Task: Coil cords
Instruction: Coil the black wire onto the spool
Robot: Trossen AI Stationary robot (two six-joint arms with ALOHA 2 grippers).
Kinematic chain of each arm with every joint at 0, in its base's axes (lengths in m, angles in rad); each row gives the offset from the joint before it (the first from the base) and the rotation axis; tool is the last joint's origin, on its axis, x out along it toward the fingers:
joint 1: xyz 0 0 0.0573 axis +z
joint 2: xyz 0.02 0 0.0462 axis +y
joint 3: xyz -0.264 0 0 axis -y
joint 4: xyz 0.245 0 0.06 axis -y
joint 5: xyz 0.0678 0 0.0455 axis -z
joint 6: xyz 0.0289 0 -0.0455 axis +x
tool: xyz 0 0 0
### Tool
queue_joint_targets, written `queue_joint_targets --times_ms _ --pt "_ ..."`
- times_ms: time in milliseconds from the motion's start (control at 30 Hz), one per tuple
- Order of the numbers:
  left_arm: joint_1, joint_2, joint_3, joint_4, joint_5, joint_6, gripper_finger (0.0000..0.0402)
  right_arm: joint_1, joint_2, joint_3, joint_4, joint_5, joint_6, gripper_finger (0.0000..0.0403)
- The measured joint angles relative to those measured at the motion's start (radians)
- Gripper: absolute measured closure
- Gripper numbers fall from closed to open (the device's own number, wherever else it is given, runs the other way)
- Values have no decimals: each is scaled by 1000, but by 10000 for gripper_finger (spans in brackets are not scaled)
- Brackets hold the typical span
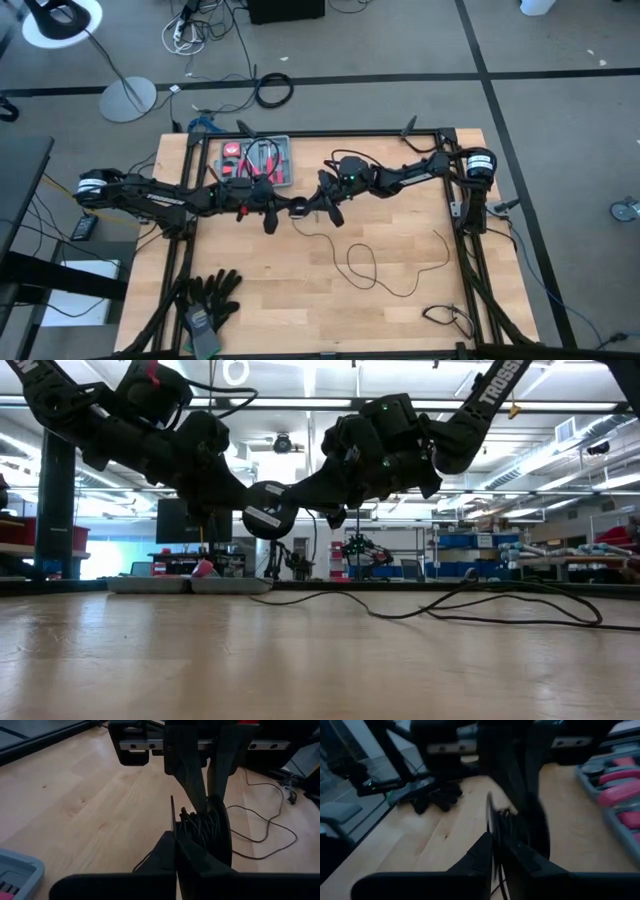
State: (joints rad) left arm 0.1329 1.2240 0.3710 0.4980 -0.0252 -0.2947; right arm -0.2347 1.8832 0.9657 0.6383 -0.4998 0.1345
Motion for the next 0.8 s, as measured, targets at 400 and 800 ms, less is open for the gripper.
queue_joint_targets --times_ms 400,800 --pt "-3 2 -28 17 -232 -59 401 -87 -109 3 -204 -21 65 306" --pt "-23 0 -206 337 -507 -184 401 -30 -424 -79 -838 377 -37 338"
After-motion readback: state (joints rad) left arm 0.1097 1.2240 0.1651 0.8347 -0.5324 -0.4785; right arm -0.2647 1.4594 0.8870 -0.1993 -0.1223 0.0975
